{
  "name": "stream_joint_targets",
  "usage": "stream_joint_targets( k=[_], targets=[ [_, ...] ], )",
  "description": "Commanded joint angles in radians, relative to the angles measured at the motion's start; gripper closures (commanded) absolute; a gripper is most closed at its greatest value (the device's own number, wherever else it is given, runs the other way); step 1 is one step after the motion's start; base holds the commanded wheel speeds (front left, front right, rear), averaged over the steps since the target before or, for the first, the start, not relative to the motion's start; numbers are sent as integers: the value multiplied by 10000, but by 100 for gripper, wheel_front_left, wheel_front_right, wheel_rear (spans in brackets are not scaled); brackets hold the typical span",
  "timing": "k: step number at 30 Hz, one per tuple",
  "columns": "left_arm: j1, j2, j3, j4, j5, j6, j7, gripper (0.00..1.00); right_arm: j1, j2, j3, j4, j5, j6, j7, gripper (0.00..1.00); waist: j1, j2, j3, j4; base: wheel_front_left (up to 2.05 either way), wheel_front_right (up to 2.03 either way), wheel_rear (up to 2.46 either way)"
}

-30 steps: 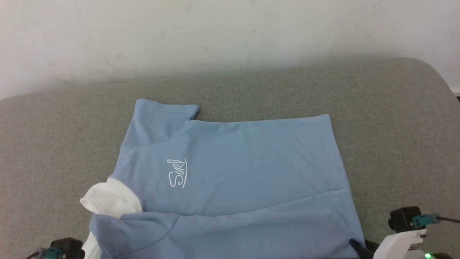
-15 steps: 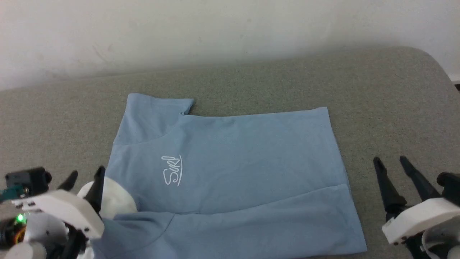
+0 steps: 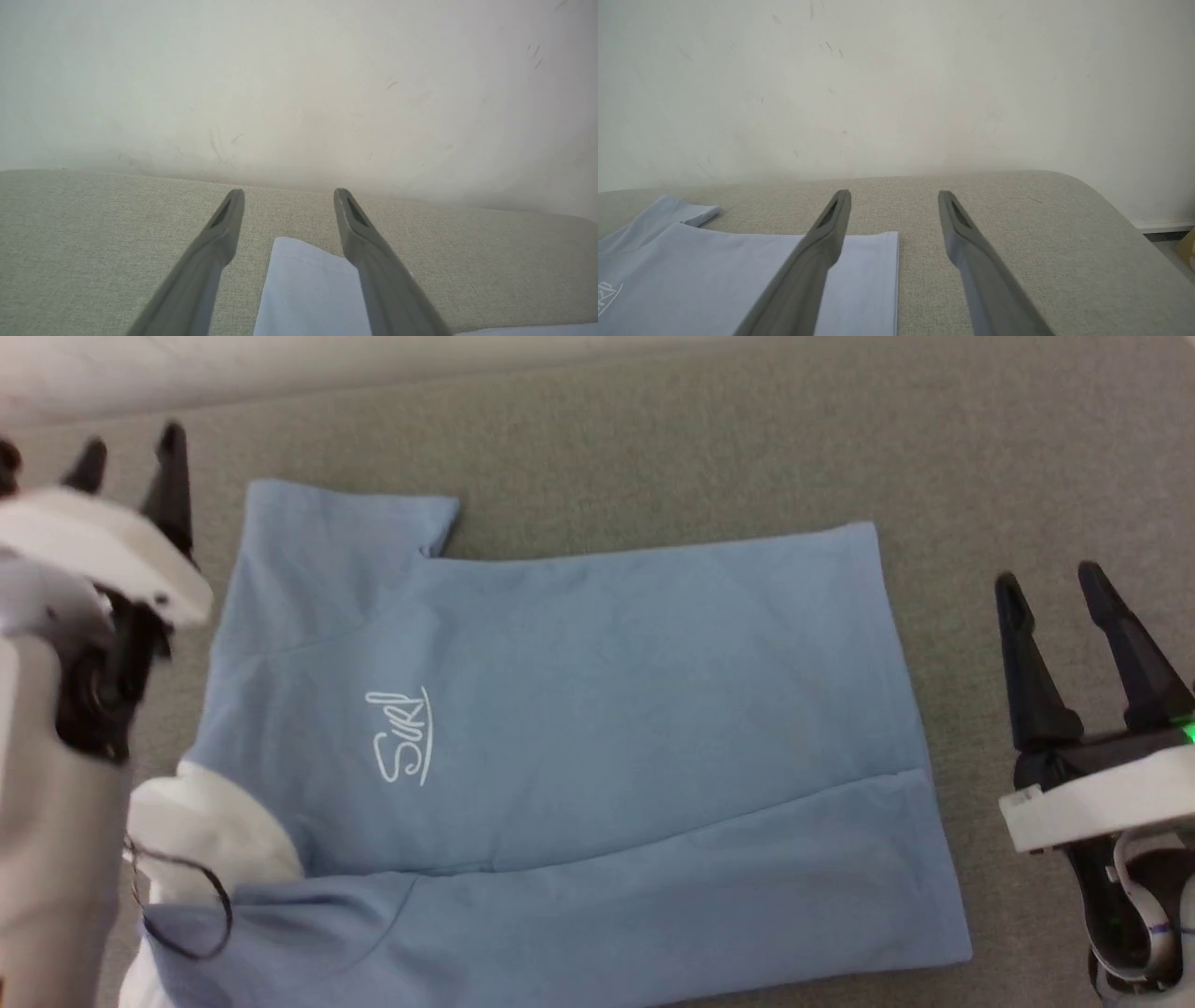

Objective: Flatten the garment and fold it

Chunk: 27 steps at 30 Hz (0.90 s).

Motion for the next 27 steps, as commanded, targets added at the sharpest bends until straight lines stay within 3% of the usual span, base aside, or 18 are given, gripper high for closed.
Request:
stream_joint_targets(
  k=[1, 8, 18, 19, 20, 23, 27],
  targets=[
    [-305, 41, -47, 189, 71, -104, 91, 0, -164, -48, 62, 33, 8, -7, -48, 0, -4, -1, 865, -360, 0, 0, 0],
    [-2383, 507, -638, 2416, 66, -693, 1868, 0, -673, -115, 670, 528, 250, -7, -204, 0, -4, -1, 1503, -929, 0, 0, 0],
    [-2518, 855, -1126, 3958, -754, -1037, 5456, 0, -707, -254, 920, 1201, 617, -7, -44, 0, -4, -1, 1737, -1397, 0, 0, 0],
    [-2449, 831, -1175, 4012, -816, -967, 5772, 96, -711, -319, 950, 1250, 658, -7, 36, 0, -4, -1, 1749, -1398, 0, 0, 0],
    [-2353, 792, -1233, 4080, -889, -885, 6136, 100, -711, -387, 991, 1318, 730, -7, 149, 0, -4, -1, 1752, -1396, 0, 0, 0],
    [-2081, 689, -1334, 4021, -1076, -717, 6832, 100, -853, -615, 939, 1462, 951, -7, 351, 0, -4, -1, 1732, -1365, 0, 0, 0],
    [-1910, 714, -1344, 3661, -1004, -685, 6528, 100, -1482, -920, 945, 1707, 1334, -7, 748, 0, -4, -1, 1667, -1245, 0, 0, 0]
  ],
)
